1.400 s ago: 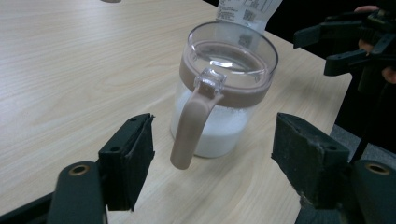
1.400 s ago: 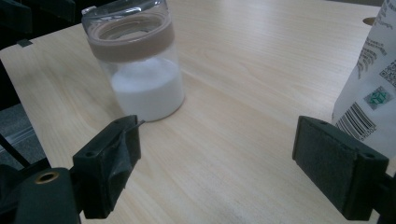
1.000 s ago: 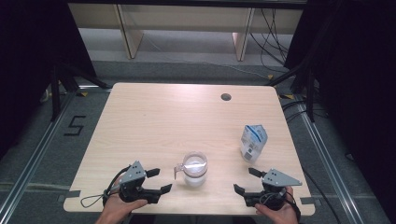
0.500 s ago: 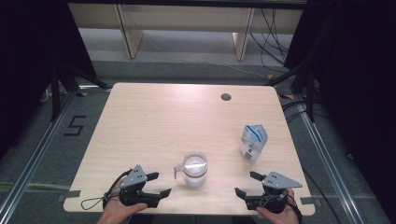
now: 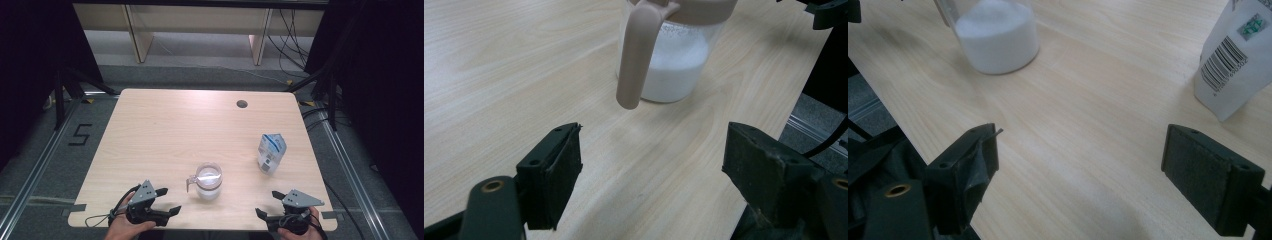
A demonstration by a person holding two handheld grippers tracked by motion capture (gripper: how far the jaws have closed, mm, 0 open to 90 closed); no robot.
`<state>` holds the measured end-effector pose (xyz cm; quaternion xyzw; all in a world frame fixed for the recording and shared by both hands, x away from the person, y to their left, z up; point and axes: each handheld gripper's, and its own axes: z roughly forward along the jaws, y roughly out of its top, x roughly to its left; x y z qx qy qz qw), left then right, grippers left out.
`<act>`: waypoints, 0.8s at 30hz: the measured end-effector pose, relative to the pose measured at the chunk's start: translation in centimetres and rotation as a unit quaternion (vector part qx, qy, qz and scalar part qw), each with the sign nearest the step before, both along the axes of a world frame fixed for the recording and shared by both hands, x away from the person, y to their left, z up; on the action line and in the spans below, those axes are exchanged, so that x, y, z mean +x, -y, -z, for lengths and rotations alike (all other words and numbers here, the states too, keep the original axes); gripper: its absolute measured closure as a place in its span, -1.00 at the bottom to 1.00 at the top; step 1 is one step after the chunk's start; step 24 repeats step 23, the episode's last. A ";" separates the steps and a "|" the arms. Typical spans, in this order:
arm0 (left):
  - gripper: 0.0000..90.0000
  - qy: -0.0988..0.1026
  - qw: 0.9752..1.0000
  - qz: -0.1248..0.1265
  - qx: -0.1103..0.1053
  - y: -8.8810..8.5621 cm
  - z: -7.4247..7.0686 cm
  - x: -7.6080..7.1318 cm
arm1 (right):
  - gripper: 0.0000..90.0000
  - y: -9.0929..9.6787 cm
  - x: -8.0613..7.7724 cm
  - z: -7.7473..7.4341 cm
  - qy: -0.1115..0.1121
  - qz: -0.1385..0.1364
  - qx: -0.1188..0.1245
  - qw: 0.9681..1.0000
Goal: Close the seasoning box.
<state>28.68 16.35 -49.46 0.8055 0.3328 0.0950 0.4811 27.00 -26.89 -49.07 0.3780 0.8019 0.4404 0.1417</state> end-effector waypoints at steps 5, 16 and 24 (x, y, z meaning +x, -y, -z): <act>-0.49 0.001 1.000 -0.004 0.010 0.0 0.2 -0.1 | -0.64 0.2 -0.3 0.1 0.000 -0.002 -0.008 1.000; -0.49 0.005 1.000 -0.005 0.012 -0.1 0.3 0.0 | -0.64 0.3 -0.6 0.2 -0.003 -0.002 -0.006 1.000; -0.49 0.005 1.000 -0.005 0.014 -0.1 0.3 0.0 | -0.65 0.3 -0.6 0.2 -0.007 0.004 -0.004 1.000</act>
